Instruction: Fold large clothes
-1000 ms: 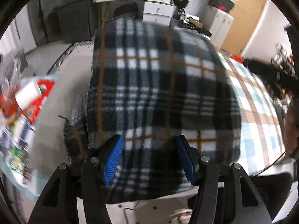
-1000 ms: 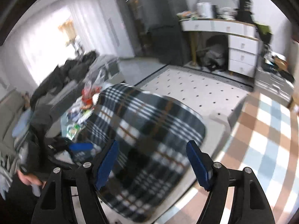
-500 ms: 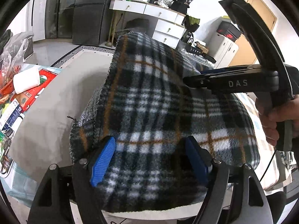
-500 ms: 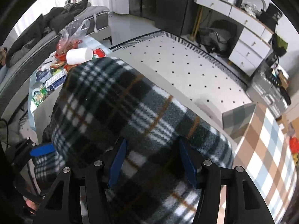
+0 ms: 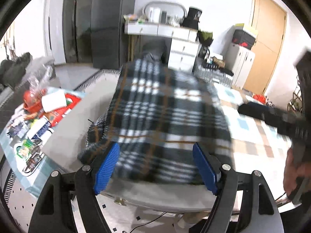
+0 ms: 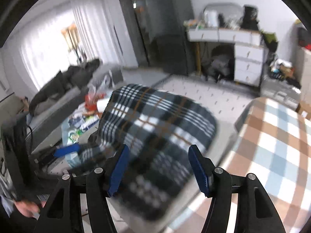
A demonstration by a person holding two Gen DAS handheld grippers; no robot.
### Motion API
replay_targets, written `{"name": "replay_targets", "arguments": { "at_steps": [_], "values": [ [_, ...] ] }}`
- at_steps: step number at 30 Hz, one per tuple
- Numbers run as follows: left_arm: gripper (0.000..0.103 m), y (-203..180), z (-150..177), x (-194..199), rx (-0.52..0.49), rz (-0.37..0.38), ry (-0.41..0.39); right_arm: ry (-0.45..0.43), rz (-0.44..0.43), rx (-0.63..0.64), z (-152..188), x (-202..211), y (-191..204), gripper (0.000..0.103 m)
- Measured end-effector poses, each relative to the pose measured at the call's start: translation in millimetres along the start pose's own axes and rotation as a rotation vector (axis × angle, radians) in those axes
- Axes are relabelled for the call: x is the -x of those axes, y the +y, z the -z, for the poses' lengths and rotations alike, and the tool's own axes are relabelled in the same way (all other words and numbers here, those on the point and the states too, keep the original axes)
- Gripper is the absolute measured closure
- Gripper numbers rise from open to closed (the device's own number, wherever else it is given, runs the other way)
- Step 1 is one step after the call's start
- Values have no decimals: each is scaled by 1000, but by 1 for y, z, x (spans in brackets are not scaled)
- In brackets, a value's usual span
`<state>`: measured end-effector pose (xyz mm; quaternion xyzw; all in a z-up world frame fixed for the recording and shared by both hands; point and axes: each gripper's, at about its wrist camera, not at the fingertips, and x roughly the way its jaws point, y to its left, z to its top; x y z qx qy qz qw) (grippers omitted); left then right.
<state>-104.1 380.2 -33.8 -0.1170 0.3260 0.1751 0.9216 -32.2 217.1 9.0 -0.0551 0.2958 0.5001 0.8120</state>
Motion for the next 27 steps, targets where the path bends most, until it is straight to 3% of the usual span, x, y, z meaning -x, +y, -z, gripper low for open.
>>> {"name": "replay_targets", "arguments": {
  "at_steps": [5, 12, 16, 25, 27],
  "values": [
    [28, -41, 11, 48, -30, -22, -82, -142, 18, 10, 50, 82, -7, 29],
    [28, -68, 23, 81, -38, -29, -168, -311, 47, 45, 81, 174, 9, 4],
    [18, -78, 32, 94, -28, -29, -186, -330, 45, 35, 99, 198, 10, 2],
    [16, -102, 54, 108, -61, -63, -234, -399, 7, -104, 142, 231, 3, 0],
    [3, -107, 60, 109, -67, -78, -242, -412, 6, -114, 149, 237, 3, 0]
  ]
}}
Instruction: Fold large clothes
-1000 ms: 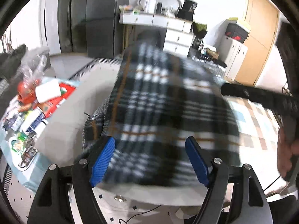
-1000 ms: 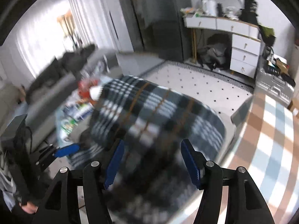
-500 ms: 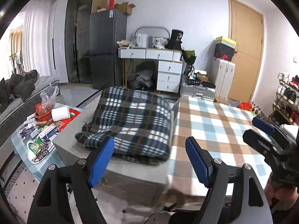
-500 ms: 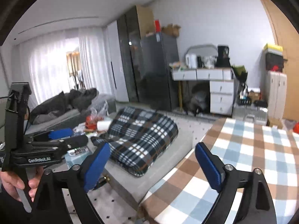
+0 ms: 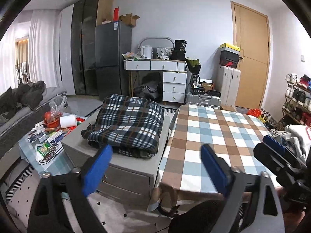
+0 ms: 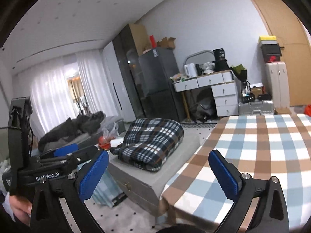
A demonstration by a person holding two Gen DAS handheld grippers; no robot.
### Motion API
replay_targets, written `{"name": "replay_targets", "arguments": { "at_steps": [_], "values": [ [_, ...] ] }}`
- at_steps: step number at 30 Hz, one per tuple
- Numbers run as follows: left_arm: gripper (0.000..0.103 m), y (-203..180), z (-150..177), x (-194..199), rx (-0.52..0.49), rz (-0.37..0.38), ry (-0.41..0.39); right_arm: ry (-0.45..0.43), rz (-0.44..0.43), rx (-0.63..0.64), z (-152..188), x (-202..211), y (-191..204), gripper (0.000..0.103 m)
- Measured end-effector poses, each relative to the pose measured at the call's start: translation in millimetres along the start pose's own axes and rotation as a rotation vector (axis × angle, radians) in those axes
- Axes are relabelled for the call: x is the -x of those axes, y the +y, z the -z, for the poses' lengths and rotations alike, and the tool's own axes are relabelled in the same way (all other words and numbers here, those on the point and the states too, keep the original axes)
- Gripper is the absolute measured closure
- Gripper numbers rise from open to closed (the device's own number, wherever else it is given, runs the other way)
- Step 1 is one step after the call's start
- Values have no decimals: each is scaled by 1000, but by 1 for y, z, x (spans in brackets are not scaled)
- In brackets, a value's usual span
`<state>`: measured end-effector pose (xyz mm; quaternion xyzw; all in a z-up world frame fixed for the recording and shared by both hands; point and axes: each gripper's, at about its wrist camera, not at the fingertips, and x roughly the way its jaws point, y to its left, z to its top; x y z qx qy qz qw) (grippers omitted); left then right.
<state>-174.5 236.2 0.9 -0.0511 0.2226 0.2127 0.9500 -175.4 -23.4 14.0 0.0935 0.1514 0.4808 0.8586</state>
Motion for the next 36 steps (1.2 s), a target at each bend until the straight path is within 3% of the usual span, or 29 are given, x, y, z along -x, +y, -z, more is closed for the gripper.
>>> {"name": "replay_targets", "arguments": {
  "at_steps": [3, 8, 18, 28, 36],
  "values": [
    [1, -5, 7, 4, -27, -39, -26, -17, 21, -12, 8, 8, -1, 0],
    [1, -2, 15, 2, -2, -25, -29, 2, 36, 1, 22, 8, -1, 0],
    [1, -5, 28, 1, 2, -70, -18, -21, 24, -4, 31, 7, -1, 0],
    [1, 1, 26, 19, 1, -48, -71, -48, 25, 61, 27, 12, 23, 0],
    [1, 2, 23, 19, -13, -37, -64, -69, 21, 83, 23, 18, 31, 0]
  ]
}}
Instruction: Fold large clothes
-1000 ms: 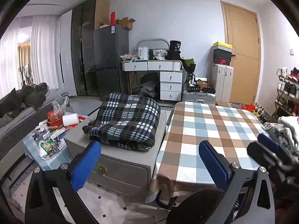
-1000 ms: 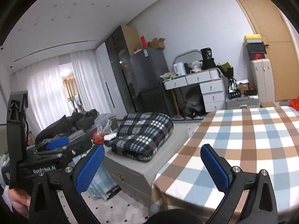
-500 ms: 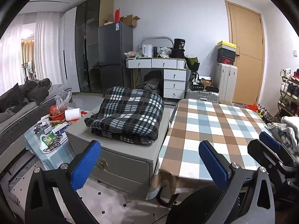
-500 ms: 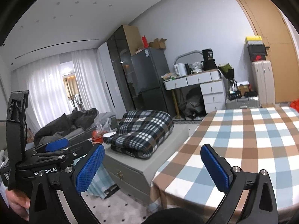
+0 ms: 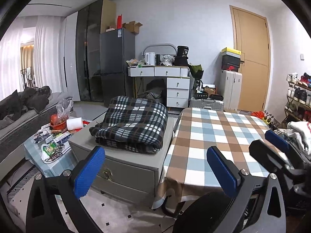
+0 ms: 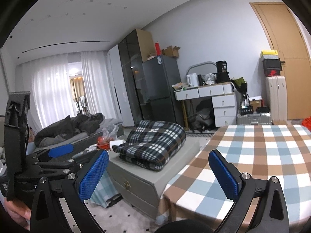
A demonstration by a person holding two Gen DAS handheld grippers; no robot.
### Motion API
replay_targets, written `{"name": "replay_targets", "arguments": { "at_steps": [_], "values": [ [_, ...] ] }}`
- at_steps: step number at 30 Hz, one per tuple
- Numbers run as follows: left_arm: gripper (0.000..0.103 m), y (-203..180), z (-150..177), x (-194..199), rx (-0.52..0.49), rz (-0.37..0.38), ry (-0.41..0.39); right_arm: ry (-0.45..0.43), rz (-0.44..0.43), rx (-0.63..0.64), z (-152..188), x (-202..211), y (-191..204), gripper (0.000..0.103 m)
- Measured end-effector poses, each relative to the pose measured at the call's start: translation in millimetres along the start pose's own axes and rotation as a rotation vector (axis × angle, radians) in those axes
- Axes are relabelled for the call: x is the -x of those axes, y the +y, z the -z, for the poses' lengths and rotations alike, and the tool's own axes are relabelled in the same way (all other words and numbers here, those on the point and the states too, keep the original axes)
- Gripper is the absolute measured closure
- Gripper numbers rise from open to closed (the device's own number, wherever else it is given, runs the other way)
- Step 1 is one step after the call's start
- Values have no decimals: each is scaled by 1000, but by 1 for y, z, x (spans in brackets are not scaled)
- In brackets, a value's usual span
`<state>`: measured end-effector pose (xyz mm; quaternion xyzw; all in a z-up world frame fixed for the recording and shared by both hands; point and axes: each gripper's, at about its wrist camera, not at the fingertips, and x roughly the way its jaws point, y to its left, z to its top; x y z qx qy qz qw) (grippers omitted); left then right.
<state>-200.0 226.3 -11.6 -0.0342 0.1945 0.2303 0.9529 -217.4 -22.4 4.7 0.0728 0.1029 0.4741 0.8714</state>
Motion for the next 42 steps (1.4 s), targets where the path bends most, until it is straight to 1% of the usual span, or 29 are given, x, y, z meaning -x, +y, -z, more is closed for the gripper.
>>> {"name": "replay_targets", "arguments": {
  "at_steps": [2, 4, 9, 12, 15, 21, 25, 32, 42],
  "values": [
    [1, -1, 1, -1, -15, 6, -6, 1, -5, 2, -1, 1, 1, 0],
    [1, 0, 1, -2, -16, -13, -5, 1, -6, 10, -2, 2, 1, 0],
    [1, 6, 4, -1, 24, -7, 17, -13, -2, -6, -4, 7, -3, 0],
    [1, 6, 4, 2, 18, -28, 2, -17, -3, -20, -5, 10, -6, 0],
    [1, 4, 4, 5, 1, -33, -8, -19, -3, -21, -4, 11, -7, 0],
    [1, 5, 3, 6, 2, -11, -8, -23, -3, -24, -4, 13, -6, 0],
    [1, 6, 4, 7, 2, -14, -17, -21, -2, -16, -3, 12, -4, 0],
    [1, 5, 6, 4, -1, -5, -2, -21, -4, -11, -2, 11, 0, 0],
    [1, 5, 7, 5, -8, -10, -3, -27, -8, -12, -2, 15, 4, 0]
  ]
}}
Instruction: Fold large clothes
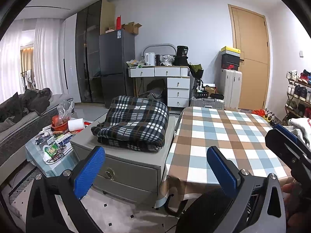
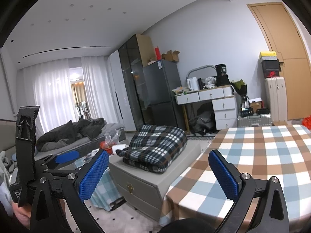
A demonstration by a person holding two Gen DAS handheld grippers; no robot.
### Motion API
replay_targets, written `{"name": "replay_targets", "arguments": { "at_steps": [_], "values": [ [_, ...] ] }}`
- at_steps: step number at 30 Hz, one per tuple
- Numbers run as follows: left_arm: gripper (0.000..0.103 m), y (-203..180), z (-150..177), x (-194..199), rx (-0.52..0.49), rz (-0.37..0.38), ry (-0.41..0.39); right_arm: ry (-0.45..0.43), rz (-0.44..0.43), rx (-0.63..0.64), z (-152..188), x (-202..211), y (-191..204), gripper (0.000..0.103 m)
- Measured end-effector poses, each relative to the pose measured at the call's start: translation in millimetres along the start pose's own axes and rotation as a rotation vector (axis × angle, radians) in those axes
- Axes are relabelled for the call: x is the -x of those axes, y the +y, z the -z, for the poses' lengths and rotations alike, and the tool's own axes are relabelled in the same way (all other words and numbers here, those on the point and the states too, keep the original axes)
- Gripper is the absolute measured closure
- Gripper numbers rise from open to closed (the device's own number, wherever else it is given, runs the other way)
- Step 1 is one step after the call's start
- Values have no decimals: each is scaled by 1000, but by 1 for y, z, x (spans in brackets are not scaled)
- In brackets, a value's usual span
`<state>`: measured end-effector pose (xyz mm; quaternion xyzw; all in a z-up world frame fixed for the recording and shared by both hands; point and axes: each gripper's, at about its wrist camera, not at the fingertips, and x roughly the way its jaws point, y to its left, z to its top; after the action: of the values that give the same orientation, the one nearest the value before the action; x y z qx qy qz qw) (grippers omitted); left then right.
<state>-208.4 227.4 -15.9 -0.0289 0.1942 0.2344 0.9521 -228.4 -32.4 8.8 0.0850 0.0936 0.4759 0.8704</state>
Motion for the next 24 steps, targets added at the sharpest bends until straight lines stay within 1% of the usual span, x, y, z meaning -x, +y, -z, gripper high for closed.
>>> {"name": "replay_targets", "arguments": {
  "at_steps": [24],
  "values": [
    [1, -2, 0, 1, -9, 0, 8, 2, -2, 6, -1, 0, 2, 0]
  ]
}}
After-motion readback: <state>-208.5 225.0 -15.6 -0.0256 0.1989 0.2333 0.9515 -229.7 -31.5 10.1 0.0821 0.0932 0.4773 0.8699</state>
